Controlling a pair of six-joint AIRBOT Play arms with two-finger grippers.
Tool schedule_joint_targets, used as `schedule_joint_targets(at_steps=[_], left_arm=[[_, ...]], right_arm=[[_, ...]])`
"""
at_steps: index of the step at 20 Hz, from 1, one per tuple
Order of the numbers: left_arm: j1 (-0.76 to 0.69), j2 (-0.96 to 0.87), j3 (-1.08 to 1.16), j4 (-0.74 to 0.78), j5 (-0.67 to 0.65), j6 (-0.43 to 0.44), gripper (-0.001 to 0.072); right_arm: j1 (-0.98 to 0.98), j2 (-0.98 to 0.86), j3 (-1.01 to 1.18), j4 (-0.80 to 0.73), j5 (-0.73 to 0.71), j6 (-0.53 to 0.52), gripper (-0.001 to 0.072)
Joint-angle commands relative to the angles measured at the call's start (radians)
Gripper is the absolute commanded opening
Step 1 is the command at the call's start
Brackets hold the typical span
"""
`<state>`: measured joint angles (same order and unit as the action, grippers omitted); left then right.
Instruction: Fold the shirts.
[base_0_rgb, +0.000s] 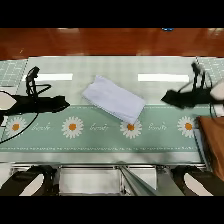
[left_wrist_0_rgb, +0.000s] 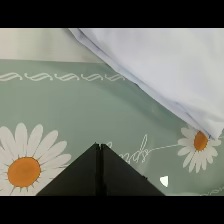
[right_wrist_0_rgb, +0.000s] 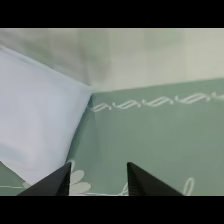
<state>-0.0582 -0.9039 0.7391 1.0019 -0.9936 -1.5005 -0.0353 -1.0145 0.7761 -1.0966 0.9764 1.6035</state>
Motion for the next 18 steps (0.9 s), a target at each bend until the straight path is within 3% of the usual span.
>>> schedule_joint_targets(at_steps=[1,7,15,16,18], left_arm=[[-0.033,0.001,-0.01,0.0,0.024,-0.016,0.002],[-0.044,0.001,-0.01,0.0,0.041,-0.023,0.0021],[-0.044,0.001,-0.01,0.0,0.044,-0.023,0.002],[-0.044,0.001,-0.01,0.0,0.044,-0.023,0.0021],[-0.044,0.001,-0.01,0.0,0.044,-0.023,0.0021]], right_arm=[[-0.055,0.024,-0.298,0.345,-0.22,-0.142,0.0412],[-0.034,-0.256,-0.293,0.797,-0.156,-0.465,0.0412],[0.178,-0.519,-0.049,0.809,-0.14,-0.44,0.039],[0.194,-0.541,-0.01,0.809,-0.135,-0.438,0.0302],[0.213,-0.548,0.068,0.795,-0.131,-0.454,0.0029]])
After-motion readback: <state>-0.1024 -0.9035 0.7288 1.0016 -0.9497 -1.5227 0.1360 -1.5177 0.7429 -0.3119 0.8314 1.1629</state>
